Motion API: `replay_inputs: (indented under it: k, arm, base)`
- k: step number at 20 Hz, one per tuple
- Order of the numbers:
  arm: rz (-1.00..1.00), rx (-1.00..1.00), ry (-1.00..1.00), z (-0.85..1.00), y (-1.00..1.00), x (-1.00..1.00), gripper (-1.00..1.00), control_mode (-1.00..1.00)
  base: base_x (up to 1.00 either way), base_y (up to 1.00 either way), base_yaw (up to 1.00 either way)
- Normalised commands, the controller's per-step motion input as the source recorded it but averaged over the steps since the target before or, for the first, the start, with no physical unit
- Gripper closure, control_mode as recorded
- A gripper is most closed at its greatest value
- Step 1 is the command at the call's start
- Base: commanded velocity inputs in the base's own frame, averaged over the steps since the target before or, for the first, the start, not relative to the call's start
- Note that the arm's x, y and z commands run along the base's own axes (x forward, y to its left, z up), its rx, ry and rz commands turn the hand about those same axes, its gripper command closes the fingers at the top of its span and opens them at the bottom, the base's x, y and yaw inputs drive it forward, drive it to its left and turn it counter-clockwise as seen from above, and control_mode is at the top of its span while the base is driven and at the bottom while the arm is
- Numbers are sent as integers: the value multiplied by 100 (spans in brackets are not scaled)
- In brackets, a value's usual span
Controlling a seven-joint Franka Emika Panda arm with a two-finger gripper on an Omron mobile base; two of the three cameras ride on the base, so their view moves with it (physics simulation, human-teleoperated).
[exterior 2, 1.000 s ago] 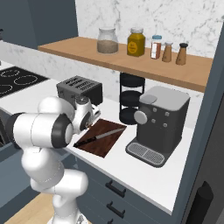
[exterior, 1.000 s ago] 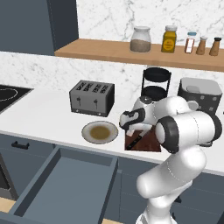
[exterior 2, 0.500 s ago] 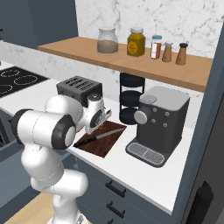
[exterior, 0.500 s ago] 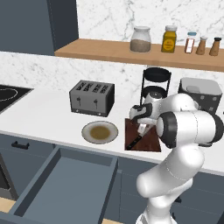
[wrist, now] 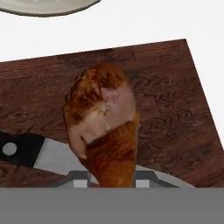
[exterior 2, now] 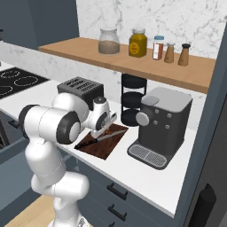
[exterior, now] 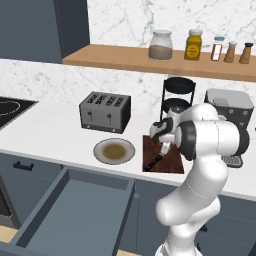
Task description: Pick up the knife from the drawer and place it on the cutting board. Then place the meat from the plate to the cutting board.
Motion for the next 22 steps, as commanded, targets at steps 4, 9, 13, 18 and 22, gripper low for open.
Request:
replay_inputs:
  k: [4,9,13,18,22]
  arm:
    - [0,-2,4,-4,0,18,100,-100]
    - [0,0,1,-8,0,15,100,-100]
    - [0,0,0,-19,0,14,100,-100]
    - [0,0,0,-21,0,11,100,-100]
    - [0,0,0,-22,0,11,100,-100]
  base:
    - [0,0,0]
    - [0,0,0]
    - [0,0,0]
    - [0,0,0]
    - [0,0,0]
